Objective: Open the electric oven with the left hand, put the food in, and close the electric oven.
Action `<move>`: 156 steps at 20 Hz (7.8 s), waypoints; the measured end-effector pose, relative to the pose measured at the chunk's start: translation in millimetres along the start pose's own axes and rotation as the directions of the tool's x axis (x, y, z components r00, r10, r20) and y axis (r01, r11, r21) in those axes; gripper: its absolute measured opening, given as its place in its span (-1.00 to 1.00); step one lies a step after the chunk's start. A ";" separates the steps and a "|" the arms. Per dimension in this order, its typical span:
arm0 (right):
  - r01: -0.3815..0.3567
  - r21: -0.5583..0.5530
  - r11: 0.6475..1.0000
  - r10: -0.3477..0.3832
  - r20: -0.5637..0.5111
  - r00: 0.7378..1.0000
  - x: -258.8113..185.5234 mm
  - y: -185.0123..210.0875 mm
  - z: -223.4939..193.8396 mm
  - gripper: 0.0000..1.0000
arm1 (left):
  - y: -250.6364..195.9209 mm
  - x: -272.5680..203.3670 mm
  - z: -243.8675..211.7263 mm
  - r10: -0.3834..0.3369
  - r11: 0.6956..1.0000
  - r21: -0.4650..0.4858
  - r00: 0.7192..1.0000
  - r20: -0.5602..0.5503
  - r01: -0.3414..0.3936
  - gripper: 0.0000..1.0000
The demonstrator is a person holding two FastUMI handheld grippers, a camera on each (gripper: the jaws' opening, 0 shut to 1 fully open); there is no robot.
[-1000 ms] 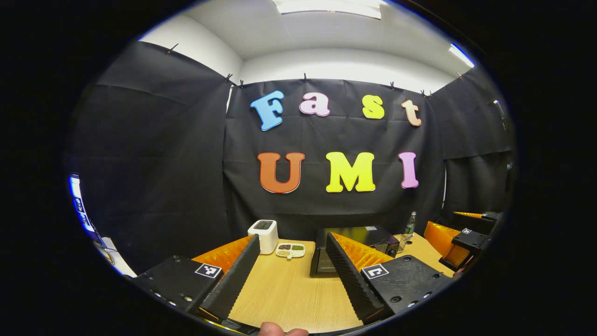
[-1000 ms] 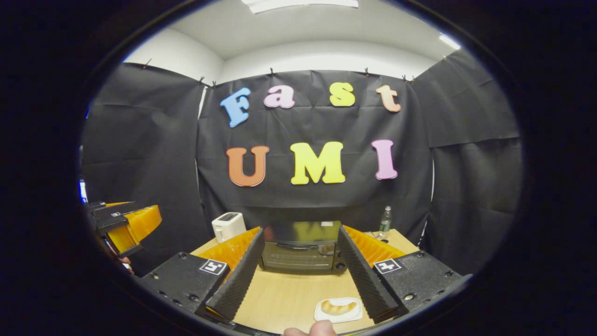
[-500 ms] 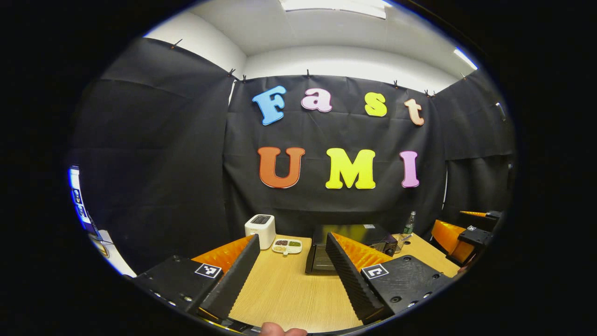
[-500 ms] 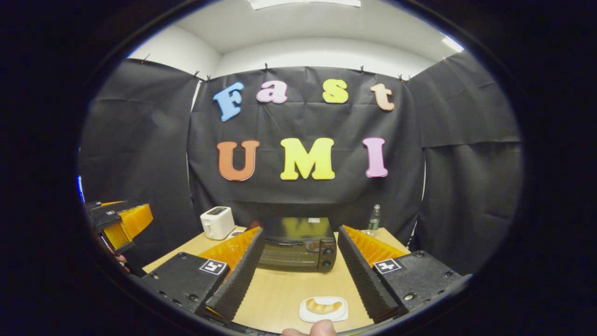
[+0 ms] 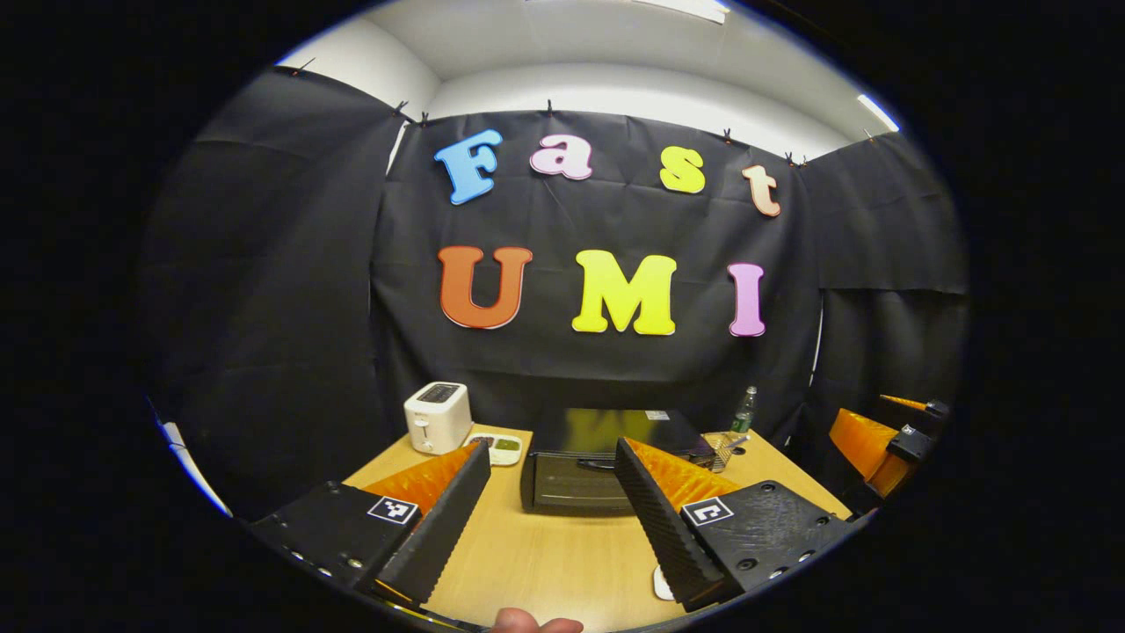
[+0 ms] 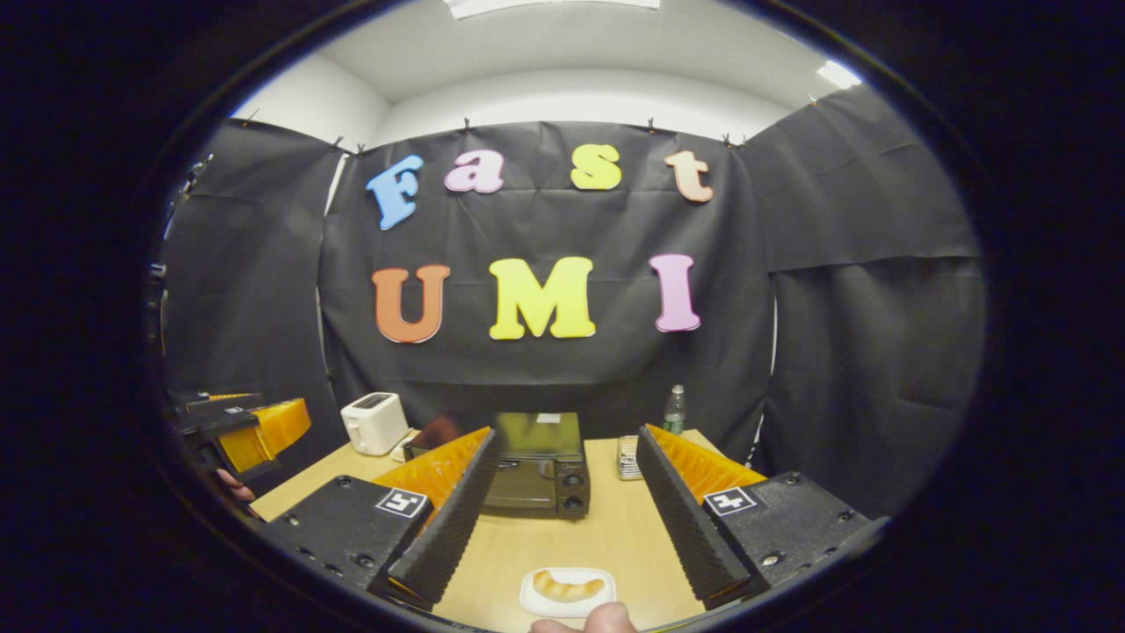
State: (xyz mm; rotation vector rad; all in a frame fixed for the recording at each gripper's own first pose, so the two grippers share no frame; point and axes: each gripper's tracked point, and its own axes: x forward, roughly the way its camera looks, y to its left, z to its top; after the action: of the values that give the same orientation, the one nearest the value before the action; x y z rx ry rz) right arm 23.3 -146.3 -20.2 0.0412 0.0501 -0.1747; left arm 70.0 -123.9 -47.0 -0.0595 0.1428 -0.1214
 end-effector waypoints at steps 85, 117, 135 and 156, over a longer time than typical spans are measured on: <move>0.116 0.238 0.964 0.112 -0.762 0.637 44.0 4.3 -364.4 0.46 | 3.2 1.5 -79.9 -0.008 0.996 -0.082 0.915 -0.404 -0.027 0.88; 0.397 0.682 0.615 -0.018 -0.491 0.871 215.1 156.9 -248.6 -0.81 | 132.4 -32.9 -55.0 -0.084 0.996 -0.019 0.902 -0.422 0.084 0.87; 0.332 0.745 0.578 -0.072 -0.359 0.930 326.5 188.2 -259.9 -0.72 | 149.7 -39.8 -80.2 -0.024 1.000 -0.008 0.863 -0.505 0.024 0.88; 0.210 0.371 0.905 -0.061 -0.375 0.925 144.3 106.6 -216.8 0.83 | 93.0 -40.0 -95.4 -0.103 0.994 -0.006 0.896 -0.433 0.111 0.87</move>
State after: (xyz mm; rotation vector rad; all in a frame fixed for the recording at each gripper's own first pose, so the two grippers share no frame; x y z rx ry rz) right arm 173.8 -56.6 -240.3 0.4882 0.3812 -0.3173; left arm 27.6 -31.6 -142.0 -0.0208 0.5854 -0.2463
